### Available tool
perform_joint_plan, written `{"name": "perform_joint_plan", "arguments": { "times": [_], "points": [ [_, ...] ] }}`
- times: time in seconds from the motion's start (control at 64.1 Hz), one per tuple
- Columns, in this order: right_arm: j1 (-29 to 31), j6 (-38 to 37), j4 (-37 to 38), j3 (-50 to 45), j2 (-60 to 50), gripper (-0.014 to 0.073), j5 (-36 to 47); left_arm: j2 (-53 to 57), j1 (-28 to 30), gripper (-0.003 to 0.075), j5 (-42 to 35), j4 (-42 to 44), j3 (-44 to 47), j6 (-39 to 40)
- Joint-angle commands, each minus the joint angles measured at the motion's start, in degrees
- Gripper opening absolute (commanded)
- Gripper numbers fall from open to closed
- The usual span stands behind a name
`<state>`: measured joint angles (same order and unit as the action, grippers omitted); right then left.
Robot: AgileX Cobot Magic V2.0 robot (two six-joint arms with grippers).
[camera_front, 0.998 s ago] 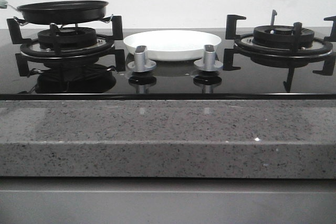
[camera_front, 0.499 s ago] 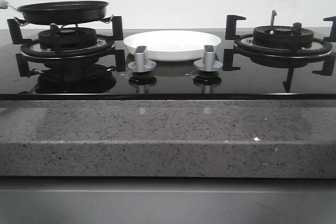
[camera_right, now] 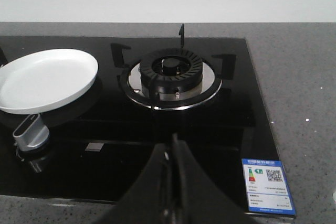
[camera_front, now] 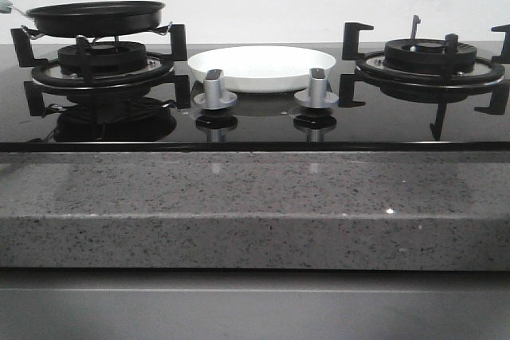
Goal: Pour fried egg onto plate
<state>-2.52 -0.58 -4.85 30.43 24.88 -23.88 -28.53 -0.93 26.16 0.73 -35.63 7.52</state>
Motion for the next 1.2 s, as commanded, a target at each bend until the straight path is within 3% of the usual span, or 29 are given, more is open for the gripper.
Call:
{"name": "perform_joint_plan", "arguments": {
  "times": [0.0, 0.078, 0.203, 0.265, 0.312, 0.437, 0.53, 0.733, 0.92, 1.185],
  "points": [
    [0.08, 0.58, 0.19, 1.82, 1.75, -0.005, 3.25, -1.39, -0.37, -0.0009, -4.21, 0.3, -1.51, 0.26],
    [0.08, 0.58, 0.19, 1.93, 2.98, 0.0076, 2.69, -1.84, -0.37, 0.0082, -4.21, 0.7, -1.51, 0.16],
    [0.08, 0.58, 0.03, 2.11, 4.99, 0.0379, 2.32, -2.56, -0.37, 0.0368, -4.49, 0.9, -1.51, 0.16],
    [0.08, 0.58, -0.71, 2.7, 6.17, 0.0459, 0.72, -2.56, -0.37, 0.0477, -4.74, 0.99, -1.51, 0.16],
    [0.08, 0.58, -1.45, 4.21, 7.84, 0.0477, -1.4, -2.56, -0.37, 0.0515, -4.99, 0.99, -1.51, 0.16],
    [-0.06, 1.89, -4.43, 9.46, 13.08, 0.0458, -8.3, -2.56, -0.37, 0.0503, -4.99, 0.99, -1.51, 0.16],
    [-1.64, 7.25, -8.76, 14.24, 18.4, 0.0428, -12.09, -2.56, -0.37, 0.048, -5.1, 0.99, -1.51, 0.16],
    [-6.85, 15.37, -18.4, 21.79, 28.47, 0.0412, -12.84, -2.56, -0.37, 0.0444, -5.21, 0.99, -1.51, 0.16],
    [-11.38, 15.8, -18.68, 30.06, 40.2, 0.0412, -11.87, -2.56, -0.37, 0.044, -5.21, 0.99, -1.51, 0.16],
    [-11.71, 15.8, -18.72, 44.64, 57.24, 0.0412, -15.19, -2.56, -0.37, 0.044, -5.11, 0.99, -1.51, 0.16]
  ]
}}
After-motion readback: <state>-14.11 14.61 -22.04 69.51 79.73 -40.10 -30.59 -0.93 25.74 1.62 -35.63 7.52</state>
